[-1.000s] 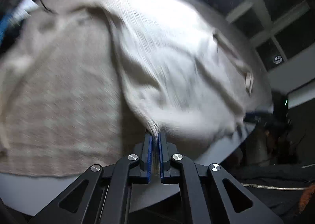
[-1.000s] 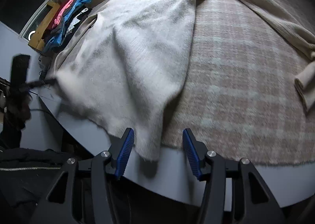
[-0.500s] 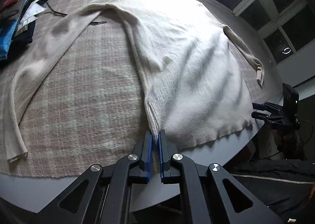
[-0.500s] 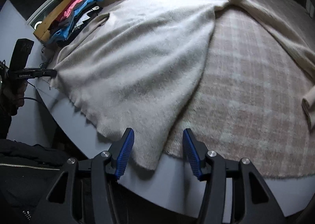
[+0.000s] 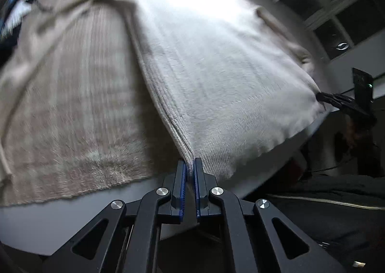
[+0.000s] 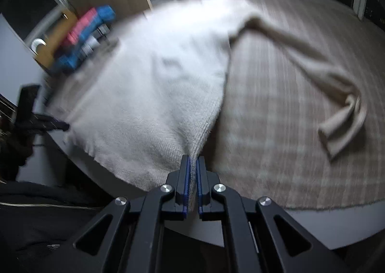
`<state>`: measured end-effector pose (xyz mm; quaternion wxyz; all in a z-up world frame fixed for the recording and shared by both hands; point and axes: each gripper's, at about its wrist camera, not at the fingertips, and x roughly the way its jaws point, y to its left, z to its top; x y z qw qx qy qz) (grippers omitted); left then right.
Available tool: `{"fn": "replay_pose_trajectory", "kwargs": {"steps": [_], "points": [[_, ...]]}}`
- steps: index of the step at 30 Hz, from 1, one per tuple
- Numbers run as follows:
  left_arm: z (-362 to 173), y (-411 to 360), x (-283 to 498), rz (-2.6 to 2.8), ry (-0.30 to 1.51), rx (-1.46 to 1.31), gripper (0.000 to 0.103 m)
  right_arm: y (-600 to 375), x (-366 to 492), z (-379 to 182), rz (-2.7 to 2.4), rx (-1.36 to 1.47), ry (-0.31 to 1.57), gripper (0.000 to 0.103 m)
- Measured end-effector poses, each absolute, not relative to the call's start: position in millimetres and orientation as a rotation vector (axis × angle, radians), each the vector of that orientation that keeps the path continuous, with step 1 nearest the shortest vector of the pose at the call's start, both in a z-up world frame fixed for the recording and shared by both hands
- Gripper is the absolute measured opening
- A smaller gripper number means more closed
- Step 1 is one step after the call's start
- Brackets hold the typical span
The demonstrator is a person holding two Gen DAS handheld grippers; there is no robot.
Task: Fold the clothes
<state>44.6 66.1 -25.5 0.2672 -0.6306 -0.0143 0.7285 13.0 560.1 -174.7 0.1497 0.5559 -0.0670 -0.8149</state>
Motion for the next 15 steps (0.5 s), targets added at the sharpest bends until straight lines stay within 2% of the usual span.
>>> {"fn": "replay_pose_trajectory", "kwargs": {"steps": [4, 7, 9, 13, 15], "points": [[-6, 63, 44, 1.994, -0.006, -1.653, 0.005, 562, 15, -180, -2.322, 1.615, -0.204, 0.005], [17, 65, 46, 2.018, 0.031, -1.604, 0.005, 563, 17, -158, -2.347, 1.551, -0.174, 0.005], [7, 69, 47, 1.982, 0.056, -1.635, 0.006, 560, 15, -162, -2.330, 1.572, -0.137, 0.005], [-41, 73, 46, 1.847, 0.228, -1.854, 0.007, 548, 12, -192, -2.225, 1.729, -0.018, 0.007], [-36, 63, 41, 1.851, 0.276, -1.865, 0.007, 551, 8, -192, -2.194, 1.770, -0.001, 0.010]]}}
